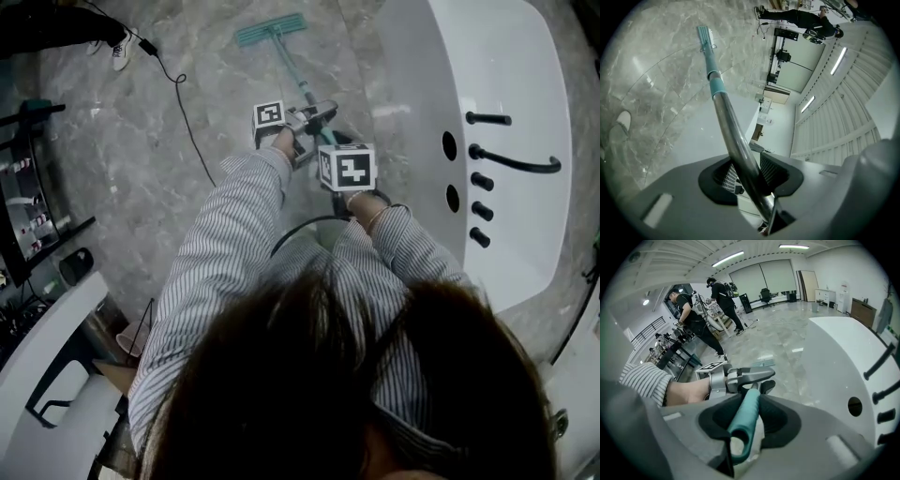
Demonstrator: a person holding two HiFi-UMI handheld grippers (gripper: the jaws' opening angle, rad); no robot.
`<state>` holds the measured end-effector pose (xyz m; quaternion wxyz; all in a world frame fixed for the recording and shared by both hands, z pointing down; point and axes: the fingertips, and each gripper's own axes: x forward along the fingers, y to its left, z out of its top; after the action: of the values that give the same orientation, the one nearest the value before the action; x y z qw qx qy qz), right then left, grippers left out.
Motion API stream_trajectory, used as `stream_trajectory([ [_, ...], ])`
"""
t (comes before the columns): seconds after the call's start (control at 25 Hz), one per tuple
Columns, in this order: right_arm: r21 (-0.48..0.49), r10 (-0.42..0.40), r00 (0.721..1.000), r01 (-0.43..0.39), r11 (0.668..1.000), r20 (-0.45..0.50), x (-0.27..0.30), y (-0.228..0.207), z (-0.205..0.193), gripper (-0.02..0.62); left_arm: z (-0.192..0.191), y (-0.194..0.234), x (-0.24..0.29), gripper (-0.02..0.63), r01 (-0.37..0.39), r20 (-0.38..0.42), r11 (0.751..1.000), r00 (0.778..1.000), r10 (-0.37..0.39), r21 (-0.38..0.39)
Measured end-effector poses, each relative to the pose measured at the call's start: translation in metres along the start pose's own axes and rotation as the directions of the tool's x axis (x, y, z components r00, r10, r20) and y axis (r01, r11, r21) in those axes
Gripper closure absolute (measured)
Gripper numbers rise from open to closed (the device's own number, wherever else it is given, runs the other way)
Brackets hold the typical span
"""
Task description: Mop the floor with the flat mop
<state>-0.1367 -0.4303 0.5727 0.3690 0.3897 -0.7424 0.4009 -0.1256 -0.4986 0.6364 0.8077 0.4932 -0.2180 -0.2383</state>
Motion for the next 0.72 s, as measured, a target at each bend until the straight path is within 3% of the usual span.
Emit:
stream_trajectory([
  [0.32, 0.000, -0.008, 1.000, 0.008, 1.000, 0.023, 0.006, -0.006, 0.022, 0.479, 0.019, -0.011, 0.010, 0.468, 0.027, 0.024, 1.000, 0.999, -0.027, -0.008],
  [0.72, -0.009, -0.008, 1.000, 0.008, 1.000, 0.016, -0.009, -0.004, -0.015, 0.480, -0.013, 0.007, -0.002, 0.469, 0.030, 0.026, 1.000, 0.999, -0.030, 0.005],
])
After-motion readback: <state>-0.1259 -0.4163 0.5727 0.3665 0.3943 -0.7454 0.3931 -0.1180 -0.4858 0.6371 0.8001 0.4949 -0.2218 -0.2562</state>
